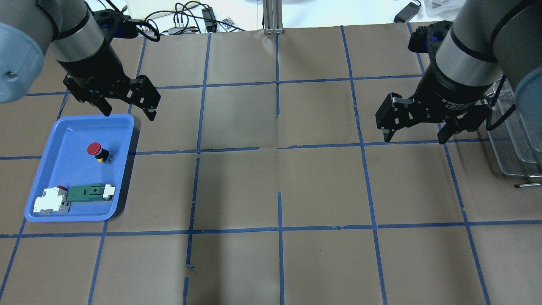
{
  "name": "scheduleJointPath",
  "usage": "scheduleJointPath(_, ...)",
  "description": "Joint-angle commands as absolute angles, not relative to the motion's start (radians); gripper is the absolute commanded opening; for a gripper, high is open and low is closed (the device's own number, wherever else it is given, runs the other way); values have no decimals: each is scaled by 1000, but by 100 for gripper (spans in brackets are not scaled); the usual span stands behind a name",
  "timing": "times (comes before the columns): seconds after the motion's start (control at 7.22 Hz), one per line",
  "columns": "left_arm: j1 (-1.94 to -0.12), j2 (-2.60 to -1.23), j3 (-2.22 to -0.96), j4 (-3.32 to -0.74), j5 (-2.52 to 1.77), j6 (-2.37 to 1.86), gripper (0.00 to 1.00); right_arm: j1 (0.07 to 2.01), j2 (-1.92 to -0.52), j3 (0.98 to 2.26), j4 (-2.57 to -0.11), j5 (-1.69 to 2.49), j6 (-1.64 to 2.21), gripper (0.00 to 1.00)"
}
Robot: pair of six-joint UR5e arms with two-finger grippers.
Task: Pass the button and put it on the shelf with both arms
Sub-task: 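Move the left gripper down over the red button in the blue tray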
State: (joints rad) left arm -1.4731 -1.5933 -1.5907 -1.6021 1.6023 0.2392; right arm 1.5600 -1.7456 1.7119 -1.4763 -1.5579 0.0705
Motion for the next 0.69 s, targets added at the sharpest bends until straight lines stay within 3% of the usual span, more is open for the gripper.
scheduleJointPath(0.0,-1355,-1669,-1603,-1586,1612,336,100,1560,-1746,1712,-1476,-1557,71,100)
scheduleJointPath(0.28,-1223,-1750,-1639,-1464,1611,574,100,1560,-1746,1712,-1476,-1557,71,100)
scheduleJointPath(0.55,-1122,-1817,-1762,-1193,1606,750,100,1560,-1746,1712,-1474,-1555,71,100)
